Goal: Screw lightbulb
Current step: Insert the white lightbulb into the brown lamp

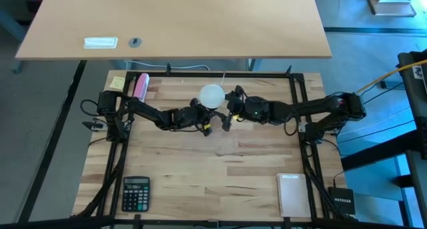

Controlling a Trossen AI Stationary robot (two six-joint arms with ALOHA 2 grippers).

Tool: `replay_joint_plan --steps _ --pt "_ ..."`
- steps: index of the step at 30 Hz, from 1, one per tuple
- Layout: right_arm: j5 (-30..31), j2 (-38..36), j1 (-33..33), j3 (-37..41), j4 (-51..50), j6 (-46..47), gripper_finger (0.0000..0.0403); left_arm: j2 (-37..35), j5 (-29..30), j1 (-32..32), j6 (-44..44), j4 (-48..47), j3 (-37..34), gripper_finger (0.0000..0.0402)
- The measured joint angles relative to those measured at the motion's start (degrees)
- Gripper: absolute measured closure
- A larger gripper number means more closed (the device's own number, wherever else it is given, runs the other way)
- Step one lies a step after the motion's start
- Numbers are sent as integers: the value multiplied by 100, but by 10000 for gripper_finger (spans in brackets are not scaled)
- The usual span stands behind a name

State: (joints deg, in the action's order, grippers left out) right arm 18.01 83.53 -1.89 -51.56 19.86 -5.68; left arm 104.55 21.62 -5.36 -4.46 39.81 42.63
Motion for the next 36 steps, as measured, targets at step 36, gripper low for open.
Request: replay_joint_plan --steps 36 --pt "-5485 -104 -1405 -7 -125 -840 100 11 -2657 -40 764 -186 -9 373"
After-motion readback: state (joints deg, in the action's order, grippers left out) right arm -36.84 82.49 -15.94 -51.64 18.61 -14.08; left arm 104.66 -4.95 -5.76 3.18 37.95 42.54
